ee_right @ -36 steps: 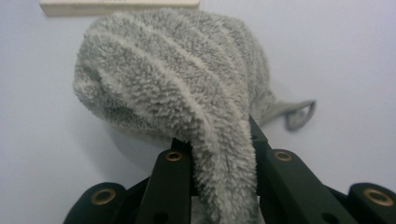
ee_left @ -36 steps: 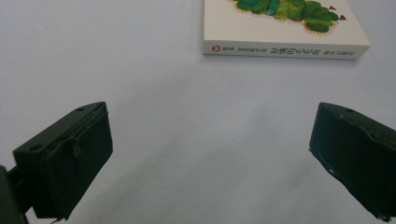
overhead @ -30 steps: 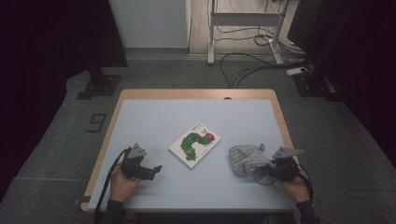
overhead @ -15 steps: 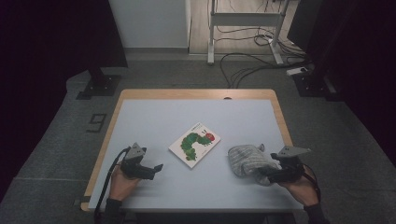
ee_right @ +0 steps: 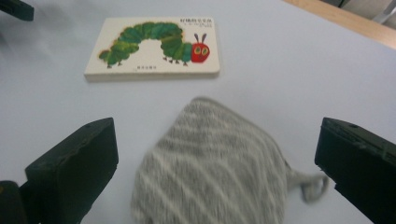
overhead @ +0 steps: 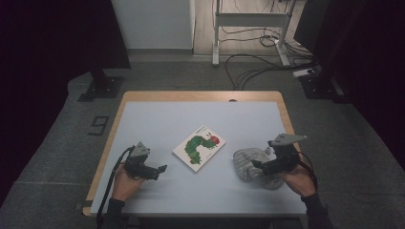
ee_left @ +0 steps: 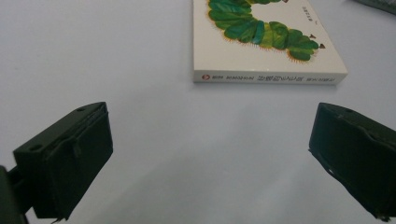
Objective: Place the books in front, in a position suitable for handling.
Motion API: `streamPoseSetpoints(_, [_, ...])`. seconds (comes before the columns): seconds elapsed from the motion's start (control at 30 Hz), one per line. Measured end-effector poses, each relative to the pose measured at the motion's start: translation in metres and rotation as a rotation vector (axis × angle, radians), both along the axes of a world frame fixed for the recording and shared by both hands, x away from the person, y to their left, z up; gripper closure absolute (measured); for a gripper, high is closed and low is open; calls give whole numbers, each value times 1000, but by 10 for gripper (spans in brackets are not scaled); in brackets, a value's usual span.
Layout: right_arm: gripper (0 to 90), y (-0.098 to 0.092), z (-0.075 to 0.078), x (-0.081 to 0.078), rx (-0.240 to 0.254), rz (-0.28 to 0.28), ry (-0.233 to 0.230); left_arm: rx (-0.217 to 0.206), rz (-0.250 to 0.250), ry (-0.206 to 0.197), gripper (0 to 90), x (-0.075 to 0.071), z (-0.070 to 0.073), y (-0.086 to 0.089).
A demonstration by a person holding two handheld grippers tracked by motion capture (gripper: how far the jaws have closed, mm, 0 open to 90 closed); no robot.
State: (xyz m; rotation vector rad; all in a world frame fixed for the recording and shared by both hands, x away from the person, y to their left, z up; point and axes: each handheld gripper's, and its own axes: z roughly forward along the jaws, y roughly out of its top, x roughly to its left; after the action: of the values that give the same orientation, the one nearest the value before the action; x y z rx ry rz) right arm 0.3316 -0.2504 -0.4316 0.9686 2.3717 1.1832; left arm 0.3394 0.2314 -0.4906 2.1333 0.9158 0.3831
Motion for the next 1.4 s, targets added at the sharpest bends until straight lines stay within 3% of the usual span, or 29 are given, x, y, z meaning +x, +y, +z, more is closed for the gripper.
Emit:
streamPoseSetpoints(0.43, [0, 43, 3, 30, -14, 51, -21, 37, -30, 1, 0, 14, 8, -16])
streamPoseSetpoints(0.9, [0, 88, -12, 66, -43, 58, -12, 97, -77, -2, 0, 41, 17, -42])
streamPoseSetpoints(1.07, [0, 102, -16, 76, -56, 71, -3, 98, -96, 5, 0, 47, 16, -52])
streamPoseSetpoints(1.1, [0, 105, -17, 77, -53, 74, -2, 116, -105, 2, 0, 49, 16, -57])
streamPoseSetpoints(1.4, [0, 129, -24, 89, -59, 82, -6, 125, -116, 8, 0, 54, 9, -65])
